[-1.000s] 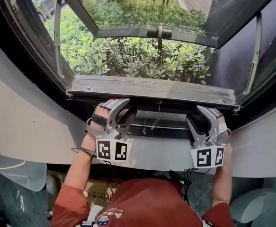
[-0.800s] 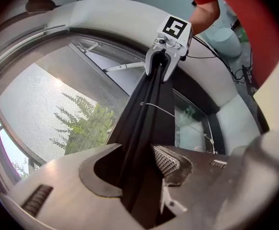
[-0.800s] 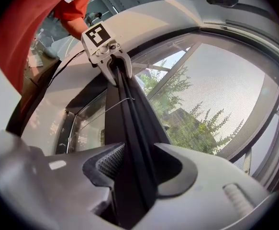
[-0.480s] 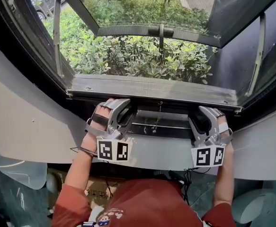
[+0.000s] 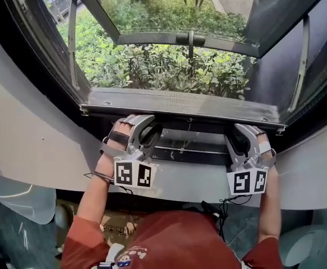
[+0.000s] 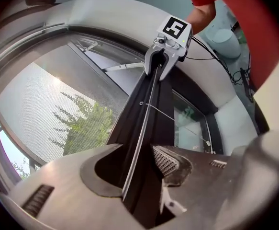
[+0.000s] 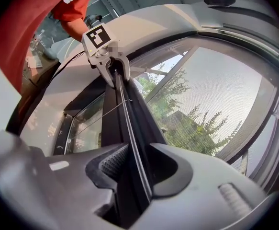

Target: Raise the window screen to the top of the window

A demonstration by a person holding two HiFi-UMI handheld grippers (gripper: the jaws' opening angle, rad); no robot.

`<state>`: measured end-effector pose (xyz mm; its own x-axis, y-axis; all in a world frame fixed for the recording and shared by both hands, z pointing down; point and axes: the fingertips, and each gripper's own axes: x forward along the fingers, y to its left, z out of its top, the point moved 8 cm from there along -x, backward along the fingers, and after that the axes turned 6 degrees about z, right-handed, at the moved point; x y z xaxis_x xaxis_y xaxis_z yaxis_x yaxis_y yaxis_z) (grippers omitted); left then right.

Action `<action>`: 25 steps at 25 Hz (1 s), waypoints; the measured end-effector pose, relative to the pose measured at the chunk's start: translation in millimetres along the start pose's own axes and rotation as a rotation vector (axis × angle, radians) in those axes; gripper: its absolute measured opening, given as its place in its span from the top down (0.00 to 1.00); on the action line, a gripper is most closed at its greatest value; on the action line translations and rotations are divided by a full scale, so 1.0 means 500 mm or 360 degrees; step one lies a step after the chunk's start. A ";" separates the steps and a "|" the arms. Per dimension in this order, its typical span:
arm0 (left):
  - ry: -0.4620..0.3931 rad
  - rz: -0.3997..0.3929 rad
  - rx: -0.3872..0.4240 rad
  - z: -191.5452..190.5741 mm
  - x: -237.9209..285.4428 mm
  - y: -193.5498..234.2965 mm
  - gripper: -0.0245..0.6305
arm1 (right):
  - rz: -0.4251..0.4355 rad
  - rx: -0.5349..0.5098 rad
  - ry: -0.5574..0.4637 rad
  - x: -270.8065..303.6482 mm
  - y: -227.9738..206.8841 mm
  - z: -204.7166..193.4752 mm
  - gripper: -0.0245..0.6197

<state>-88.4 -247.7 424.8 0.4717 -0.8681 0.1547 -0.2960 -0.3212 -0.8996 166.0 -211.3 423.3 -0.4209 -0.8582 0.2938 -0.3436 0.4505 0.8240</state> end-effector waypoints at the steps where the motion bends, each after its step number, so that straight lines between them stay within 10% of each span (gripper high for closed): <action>1: -0.0003 0.0005 -0.0006 0.003 -0.002 0.007 0.70 | 0.0004 0.0002 -0.0002 -0.003 -0.005 0.004 0.74; 25: -0.0112 0.0362 0.0096 0.049 -0.015 0.127 0.84 | -0.0296 -0.0209 -0.0040 -0.035 -0.115 0.062 0.85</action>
<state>-90.3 -252.3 356.4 0.4557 -0.8864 -0.0814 -0.3522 -0.0955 -0.9310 166.8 -214.6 355.8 -0.3818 -0.9164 0.1198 -0.3056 0.2475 0.9194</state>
